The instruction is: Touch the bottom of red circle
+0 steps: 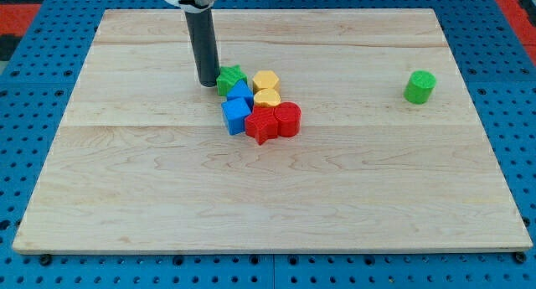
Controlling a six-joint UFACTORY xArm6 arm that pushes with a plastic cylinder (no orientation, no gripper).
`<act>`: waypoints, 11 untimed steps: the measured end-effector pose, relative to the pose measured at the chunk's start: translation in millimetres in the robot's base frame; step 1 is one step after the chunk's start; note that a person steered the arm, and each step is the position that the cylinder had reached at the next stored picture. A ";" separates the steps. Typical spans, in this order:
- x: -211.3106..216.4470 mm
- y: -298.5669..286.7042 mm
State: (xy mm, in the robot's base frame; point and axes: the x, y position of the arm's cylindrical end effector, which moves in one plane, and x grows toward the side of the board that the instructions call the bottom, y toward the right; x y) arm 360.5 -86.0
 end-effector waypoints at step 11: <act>137.2 99.0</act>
